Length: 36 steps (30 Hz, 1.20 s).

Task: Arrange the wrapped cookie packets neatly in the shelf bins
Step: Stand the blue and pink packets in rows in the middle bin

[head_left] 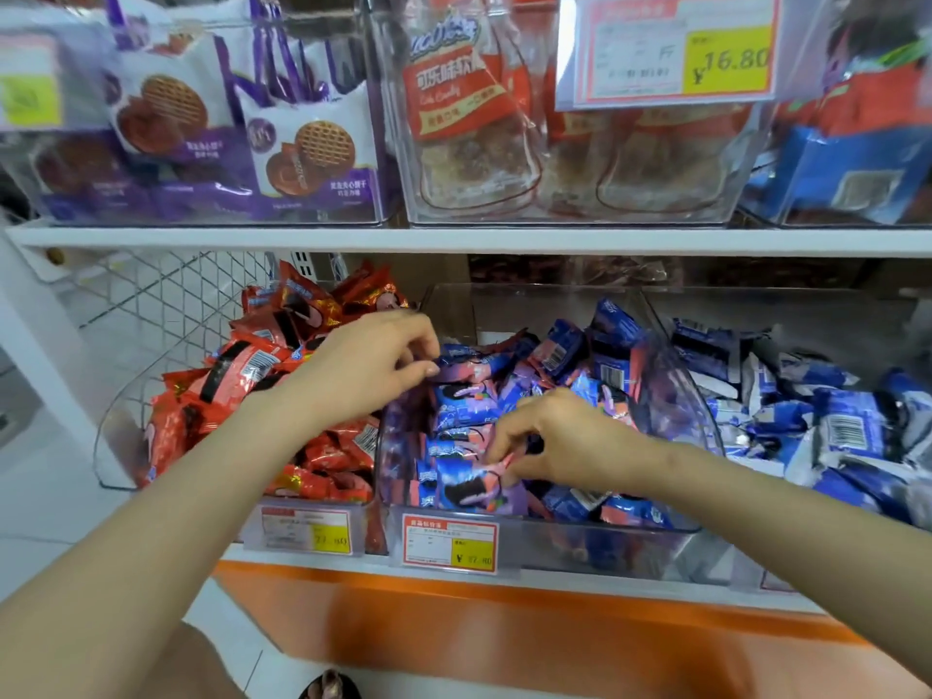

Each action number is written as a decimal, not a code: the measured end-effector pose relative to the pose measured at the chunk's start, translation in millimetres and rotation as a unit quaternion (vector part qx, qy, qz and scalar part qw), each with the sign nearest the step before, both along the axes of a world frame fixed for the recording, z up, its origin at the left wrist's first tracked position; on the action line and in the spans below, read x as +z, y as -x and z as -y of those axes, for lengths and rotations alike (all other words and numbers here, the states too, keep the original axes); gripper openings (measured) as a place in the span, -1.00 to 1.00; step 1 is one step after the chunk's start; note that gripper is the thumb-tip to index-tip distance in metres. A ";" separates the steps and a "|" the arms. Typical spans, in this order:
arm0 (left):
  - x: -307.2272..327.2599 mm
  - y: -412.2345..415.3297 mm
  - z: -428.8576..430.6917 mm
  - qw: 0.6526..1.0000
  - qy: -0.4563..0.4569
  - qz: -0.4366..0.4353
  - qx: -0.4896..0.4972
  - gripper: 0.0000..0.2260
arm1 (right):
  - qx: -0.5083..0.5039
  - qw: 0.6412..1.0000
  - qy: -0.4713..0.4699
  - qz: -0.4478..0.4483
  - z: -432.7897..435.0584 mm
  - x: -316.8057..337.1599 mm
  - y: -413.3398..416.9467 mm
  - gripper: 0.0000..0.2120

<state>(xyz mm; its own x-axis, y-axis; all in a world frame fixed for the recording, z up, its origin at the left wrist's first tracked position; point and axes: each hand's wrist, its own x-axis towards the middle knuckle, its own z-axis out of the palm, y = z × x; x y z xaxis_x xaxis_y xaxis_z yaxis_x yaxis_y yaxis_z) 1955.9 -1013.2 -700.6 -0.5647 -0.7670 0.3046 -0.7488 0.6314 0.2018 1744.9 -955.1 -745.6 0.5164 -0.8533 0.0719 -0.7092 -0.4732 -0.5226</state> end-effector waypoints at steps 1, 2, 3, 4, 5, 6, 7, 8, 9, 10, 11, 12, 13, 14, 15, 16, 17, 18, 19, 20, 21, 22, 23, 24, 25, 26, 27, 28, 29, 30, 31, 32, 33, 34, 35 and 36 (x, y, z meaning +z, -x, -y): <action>-1.8 -1.6 -0.5 1.000 -0.007 -0.001 -0.002 -0.90 | 0.012 1.000 -0.012 -0.013 2.3 -4.8 -5.1 -0.86; -3.6 -2.6 -1.1 1.000 -0.013 0.002 -0.006 -0.90 | 0.020 0.999 -0.022 -0.023 4.6 -8.4 -9.1 -0.87; -5.3 -4.3 -1.7 1.000 -0.017 0.006 -0.011 -0.90 | 0.026 0.999 -0.033 -0.026 6.7 -11.0 -13.0 -0.88; -7.1 -6.2 -2.0 1.000 -0.019 0.008 -0.017 -0.90 | 0.031 0.998 -0.044 -0.024 8.8 -12.8 -16.2 -0.89; -8.5 -8.0 -2.4 1.000 -0.020 0.010 -0.022 -0.90 | 0.033 0.998 -0.053 -0.022 10.8 -14.0 -18.9 -0.91; -9.6 -9.7 -2.8 0.999 -0.020 0.011 -0.026 -0.90 | 0.034 0.997 -0.061 -0.021 13.0 -15.5 -21.0 -0.92; -9.9 -11.1 -3.5 0.999 -0.018 0.014 -0.030 -0.90 | 0.032 0.997 -0.067 -0.021 14.7 -16.7 -22.9 -0.93; -10.1 -12.2 -4.1 0.999 -0.015 0.021 -0.031 -0.89 | 0.030 0.997 -0.073 -0.021 16.4 -17.9 -24.2 -0.94; -9.9 -12.7 -5.1 0.999 -0.011 0.030 -0.031 -0.88 | 0.032 0.996 -0.077 -0.022 17.1 -17.7 -25.3 -0.94; -10.1 -13.1 -5.6 0.999 -0.007 0.040 -0.030 -0.87 | 0.037 0.995 -0.087 -0.026 17.1 -15.9 -26.2 -0.94; -10.4 -13.4 -6.0 0.998 -0.003 0.047 -0.031 -0.86 | 0.045 0.993 -0.106 -0.036 17.6 -11.5 -25.5 -0.92; -11.0 -13.6 -6.0 0.998 0.000 0.049 -0.034 -0.85 | 0.053 0.989 -0.132 -0.049 18.5 -5.3 -23.5 -0.89; -11.6 -13.5 -5.7 0.998 0.003 0.050 -0.037 -0.85 | 0.053 0.984 -0.158 -0.057 21.0 1.8 -20.0 -0.85; -12.1 -13.4 -5.1 0.998 0.005 0.052 -0.038 -0.85 | 0.041 0.983 -0.169 -0.051 25.3 8.9 -15.7 -0.83; -12.0 -13.0 -4.5 0.998 0.006 0.054 -0.039 -0.85 | 0.016 0.988 -0.151 -0.032 30.7 14.7 -11.5 -0.83; -12.2 -12.6 -3.2 0.998 0.006 0.054 -0.038 -0.84 | -0.023 0.994 -0.102 -0.023 36.8 17.1 -7.6 -0.85; -12.3 -12.0 -2.2 0.998 0.005 0.053 -0.036 -0.84 | -0.063 0.996 -0.045 -0.043 40.9 16.8 -5.5 -0.86; -12.7 -11.2 -0.9 0.998 0.004 0.051 -0.033 -0.84 | -0.092 0.991 0.000 -0.092 42.8 14.7 -6.3 -0.86; -12.7 -10.4 0.1 0.998 0.005 0.048 -0.031 -0.85 | -0.104 0.982 0.030 -0.155 43.6 10.9 -9.1 -0.86; -12.9 -9.7 1.1 0.999 0.007 0.043 -0.029 -0.86 | -0.102 0.970 0.044 -0.215 44.5 4.8 -13.2 -0.83; -13.2 -8.8 1.9 0.999 0.010 0.040 -0.026 -0.87 | -0.093 0.959 0.049 -0.264 46.2 -2.0 -17.0 -0.79; -13.8 -8.0 3.1 0.999 0.017 0.040 -0.020 -0.87 | -0.087 0.951 0.049 -0.294 47.6 -6.9 -20.8 -0.75; -14.3 -7.1 4.0 0.999 0.027 0.046 -0.012 -0.86 | -0.087 0.946 0.051 -0.309 48.5 -9.4 -23.9 -0.74; -15.4 -6.2 5.1 0.998 0.039 0.052 -0.005 -0.84 | -0.089 0.944 0.057 -0.311 49.3 -11.4 -25.5 -0.75; -16.2 -5.2 6.1 0.997 0.048 0.057 0.001 -0.84 | -0.089 0.946 0.069 -0.305 49.8 -12.4 -26.5 -0.79; -17.3 -4.6 7.5 0.997 0.053 0.056 0.005 -0.84 | -0.089 0.948 0.081 -0.295 50.1 -13.4 -27.2 -0.85; -18.0 -3.9 8.2 0.997 0.056 0.052 0.009 -0.83 | -0.088 0.951 0.093 -0.283 49.6 -13.4 -27.6 -0.90; -18.5 -3.4 9.2 0.997 0.056 0.048 0.013 -0.83 | -0.091 0.955 0.096 -0.267 49.3 -13.4 -27.3 -0.91; -18.7 -3.1 10.0 0.997 0.054 0.044 0.016 -0.83 | -0.093 0.960 0.094 -0.247 49.2 -12.8 -26.2 -0.90; -19.0 -2.9 11.2 0.998 0.051 0.042 0.019 -0.83 | -0.097 0.966 0.089 -0.225 49.3 -11.7 -24.0 -0.90; -18.9 -2.6 12.0 0.998 0.048 0.040 0.020 -0.82 | -0.101 0.970 0.085 -0.204 49.1 -9.5 -21.3 -0.90; -19.1 -2.4 12.8 0.998 0.045 0.039 0.020 -0.82 | -0.102 0.973 0.085 -0.188 48.8 -6.8 -18.4 -0.91; -19.3 -2.0 13.4 0.998 0.043 0.039 0.019 -0.81 | -0.101 0.976 0.087 -0.174 48.2 -4.0 -15.1 -0.91; -20.0 -1.5 14.1 0.998 0.041 0.040 0.018 -0.81 | -0.099 0.979 0.086 -0.157 47.9 -1.5 -11.6 -0.92; -20.5 -0.7 14.4 0.998 0.038 0.041 0.017 -0.81 | -0.096 0.983 0.079 -0.133 47.3 1.2 -8.2 -0.94; -21.0 0.2 14.5 0.998 0.036 0.039 0.019 -0.82 | -0.093 0.989 0.066 -0.098 47.2 3.3 -4.4 -0.95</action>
<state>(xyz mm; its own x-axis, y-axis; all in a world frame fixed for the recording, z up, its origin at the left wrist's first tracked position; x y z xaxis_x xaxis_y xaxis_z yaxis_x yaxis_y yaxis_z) 1955.7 -1027.8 -721.6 -0.5601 -0.7656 0.3165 -0.7835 0.6136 0.0976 1749.3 -1002.3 -742.3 0.3659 -0.9249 0.1035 -0.8723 -0.3796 -0.3082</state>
